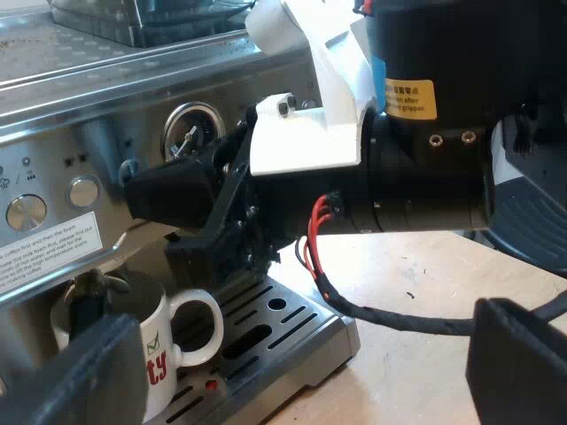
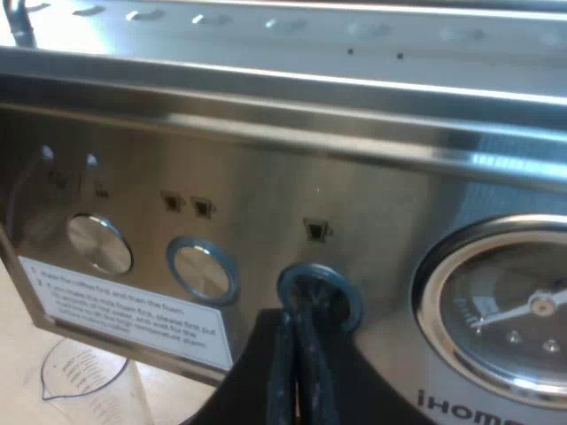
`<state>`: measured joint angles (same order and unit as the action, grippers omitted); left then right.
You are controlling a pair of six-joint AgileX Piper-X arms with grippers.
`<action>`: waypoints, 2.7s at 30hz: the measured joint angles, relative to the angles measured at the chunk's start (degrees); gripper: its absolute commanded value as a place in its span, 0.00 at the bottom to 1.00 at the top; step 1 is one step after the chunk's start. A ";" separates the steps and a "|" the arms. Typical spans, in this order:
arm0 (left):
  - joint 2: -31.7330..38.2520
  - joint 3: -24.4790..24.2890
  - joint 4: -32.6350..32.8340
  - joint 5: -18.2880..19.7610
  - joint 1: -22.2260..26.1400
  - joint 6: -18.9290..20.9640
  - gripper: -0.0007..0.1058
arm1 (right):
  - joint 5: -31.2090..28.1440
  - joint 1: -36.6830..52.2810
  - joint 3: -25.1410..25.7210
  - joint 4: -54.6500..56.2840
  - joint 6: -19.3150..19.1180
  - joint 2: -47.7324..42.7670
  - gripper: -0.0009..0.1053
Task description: Place mug into machine
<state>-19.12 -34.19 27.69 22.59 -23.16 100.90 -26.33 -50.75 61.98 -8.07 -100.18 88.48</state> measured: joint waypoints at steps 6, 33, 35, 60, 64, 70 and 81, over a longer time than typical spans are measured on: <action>0.00 0.00 0.00 0.00 0.00 0.00 0.80 | 0.13 0.05 0.00 -0.18 0.01 0.00 0.01; 0.12 -10.22 9.11 -5.51 0.00 -1.02 0.80 | -3.51 -9.38 0.00 21.12 0.61 -12.25 0.59; 0.12 -10.30 8.69 -5.51 0.00 -1.02 0.80 | -3.51 -9.36 0.00 21.20 0.61 -13.21 0.59; -14.86 -20.18 2.99 -1.95 12.89 -0.21 0.80 | 8.23 25.15 5.08 45.70 2.50 -30.23 0.59; -14.86 -20.45 4.63 3.95 22.10 0.38 0.80 | 11.11 31.33 5.08 48.90 1.23 -33.51 0.59; -13.56 -20.47 9.87 4.82 29.14 0.67 0.80 | 13.22 37.04 3.90 52.02 -1.89 -40.00 0.59; -1.44 -20.47 17.10 5.08 28.99 0.25 0.80 | 13.18 38.58 -7.01 54.26 -3.84 -55.50 0.59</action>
<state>-20.56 -54.66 44.79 27.67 5.83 101.15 -13.14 -12.17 54.97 46.19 -104.02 32.98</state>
